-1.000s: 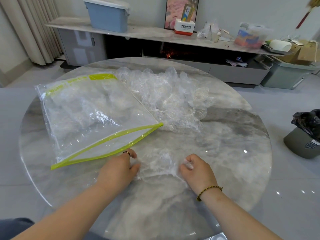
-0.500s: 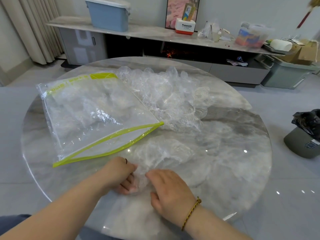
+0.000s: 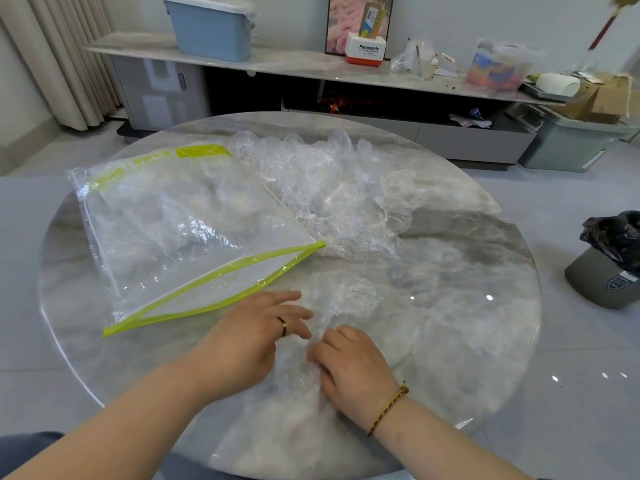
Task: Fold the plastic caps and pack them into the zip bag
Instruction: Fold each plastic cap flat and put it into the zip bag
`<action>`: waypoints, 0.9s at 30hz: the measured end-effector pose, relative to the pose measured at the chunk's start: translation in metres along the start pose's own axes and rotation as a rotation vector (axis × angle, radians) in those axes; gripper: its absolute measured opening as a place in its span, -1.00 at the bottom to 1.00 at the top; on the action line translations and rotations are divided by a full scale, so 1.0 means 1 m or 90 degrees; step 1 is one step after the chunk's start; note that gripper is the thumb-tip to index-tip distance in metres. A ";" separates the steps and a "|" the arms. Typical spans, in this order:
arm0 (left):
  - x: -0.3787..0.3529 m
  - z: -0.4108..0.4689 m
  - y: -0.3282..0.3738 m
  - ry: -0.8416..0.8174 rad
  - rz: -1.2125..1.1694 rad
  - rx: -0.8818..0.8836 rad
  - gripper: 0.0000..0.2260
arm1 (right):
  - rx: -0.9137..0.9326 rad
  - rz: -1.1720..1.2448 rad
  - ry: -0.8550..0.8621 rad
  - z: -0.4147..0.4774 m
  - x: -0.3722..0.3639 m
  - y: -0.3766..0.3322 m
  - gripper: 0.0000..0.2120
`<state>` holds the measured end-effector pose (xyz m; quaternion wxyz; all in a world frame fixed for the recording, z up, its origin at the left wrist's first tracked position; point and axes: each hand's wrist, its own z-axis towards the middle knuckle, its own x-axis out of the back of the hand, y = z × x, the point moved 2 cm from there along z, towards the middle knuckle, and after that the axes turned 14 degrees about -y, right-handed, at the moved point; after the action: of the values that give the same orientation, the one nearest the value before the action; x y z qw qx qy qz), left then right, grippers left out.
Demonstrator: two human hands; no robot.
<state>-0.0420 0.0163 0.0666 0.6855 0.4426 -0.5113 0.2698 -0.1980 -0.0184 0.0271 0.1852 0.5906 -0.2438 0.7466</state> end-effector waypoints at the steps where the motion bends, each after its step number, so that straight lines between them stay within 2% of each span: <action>1: -0.005 0.001 -0.001 -0.046 0.040 -0.009 -0.47 | 0.002 0.014 0.001 -0.001 0.000 0.004 -0.76; 3: -0.013 0.003 -0.003 -0.094 0.105 0.003 -0.41 | 0.008 0.052 -0.012 -0.003 0.002 0.009 -0.77; 6: -0.017 0.001 -0.007 -0.105 0.113 0.037 -0.48 | 0.008 0.142 -0.053 -0.005 0.005 0.016 -0.79; 9: -0.022 0.002 -0.011 -0.058 0.080 0.043 -0.54 | 0.008 0.192 -0.067 -0.008 0.007 0.020 -0.94; 11: -0.025 0.004 -0.013 -0.033 0.052 0.052 -0.62 | -0.006 0.247 -0.087 -0.012 0.006 0.021 -0.94; 14: -0.026 0.006 -0.015 0.019 -0.040 0.079 -0.76 | -0.124 0.368 -0.106 -0.013 0.007 0.021 -0.73; 17: -0.029 0.010 -0.015 -0.004 -0.242 0.213 -0.67 | -0.319 0.503 -0.066 -0.010 0.013 0.024 -0.60; 20: -0.032 0.012 -0.015 0.005 -0.320 0.327 -0.66 | -0.423 0.422 -0.101 -0.009 0.021 0.023 -0.66; 24: -0.038 0.014 -0.012 0.036 -0.323 0.368 -0.71 | -0.404 0.243 -0.154 -0.007 0.026 0.022 -0.86; 26: -0.038 0.014 -0.011 0.038 -0.276 0.385 -0.69 | -0.395 0.153 -0.139 -0.005 0.028 0.018 -0.83; 27: -0.037 0.014 -0.009 0.035 -0.249 0.390 -0.68 | -0.364 0.105 -0.057 -0.004 0.028 0.017 -0.78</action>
<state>-0.0529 0.0029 0.0305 0.5731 0.7096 -0.2938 0.2857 -0.2174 -0.0303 0.0515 0.2721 0.5250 -0.4991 0.6334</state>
